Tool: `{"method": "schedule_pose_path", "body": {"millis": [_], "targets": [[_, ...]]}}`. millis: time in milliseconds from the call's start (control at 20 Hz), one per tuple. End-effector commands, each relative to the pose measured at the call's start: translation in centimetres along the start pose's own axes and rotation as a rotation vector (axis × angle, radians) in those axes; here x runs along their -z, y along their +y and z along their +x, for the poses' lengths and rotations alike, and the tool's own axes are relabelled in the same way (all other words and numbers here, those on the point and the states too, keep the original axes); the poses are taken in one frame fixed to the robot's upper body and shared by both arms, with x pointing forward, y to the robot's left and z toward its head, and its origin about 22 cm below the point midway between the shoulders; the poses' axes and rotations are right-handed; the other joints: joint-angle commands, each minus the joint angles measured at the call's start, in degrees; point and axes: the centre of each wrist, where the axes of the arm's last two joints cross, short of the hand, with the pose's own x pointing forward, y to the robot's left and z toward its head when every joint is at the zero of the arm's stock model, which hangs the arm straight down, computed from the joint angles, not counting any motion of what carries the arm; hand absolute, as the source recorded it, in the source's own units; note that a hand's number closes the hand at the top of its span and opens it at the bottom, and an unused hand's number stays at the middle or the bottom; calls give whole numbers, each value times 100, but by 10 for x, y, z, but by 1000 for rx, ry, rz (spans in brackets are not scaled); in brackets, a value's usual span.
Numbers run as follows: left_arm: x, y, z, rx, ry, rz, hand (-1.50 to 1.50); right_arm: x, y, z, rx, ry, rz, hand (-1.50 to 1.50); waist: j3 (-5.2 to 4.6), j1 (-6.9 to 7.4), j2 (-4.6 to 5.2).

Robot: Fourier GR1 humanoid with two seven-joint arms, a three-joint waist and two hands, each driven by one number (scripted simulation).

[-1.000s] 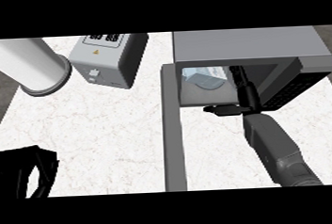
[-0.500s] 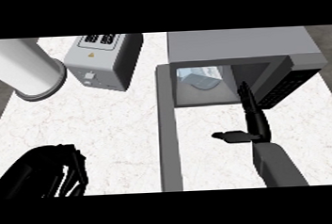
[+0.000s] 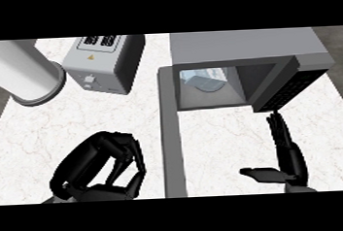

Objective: Pick up the milk, place it into the microwave and close the microwave

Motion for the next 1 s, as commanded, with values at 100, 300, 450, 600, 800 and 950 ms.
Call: {"method": "schedule_pose_path", "body": {"millis": [100,300,450,600,800,950], "targets": [[42,-29,-45,74,85,-137,150,-38,-24,30,4,-42,-5,-150,1,-2,38],[46,-60,-89,103,166,-149,150,-57,-44,49,-50,-83,51,-150,-1,-79,58],[66,-67,-108,164,126,-139,150,-59,-39,64,-51,-91,61,-150,2,-15,65],[59,-79,-133,198,82,-88,150,-67,-49,86,7,-143,103,-150,-6,-110,71],[68,-96,-147,183,48,-18,150,-52,-47,108,66,-192,113,-150,-6,-135,92],[71,-103,-155,158,44,-8,150,-40,-51,130,91,-220,139,-150,-10,-186,109]]}}
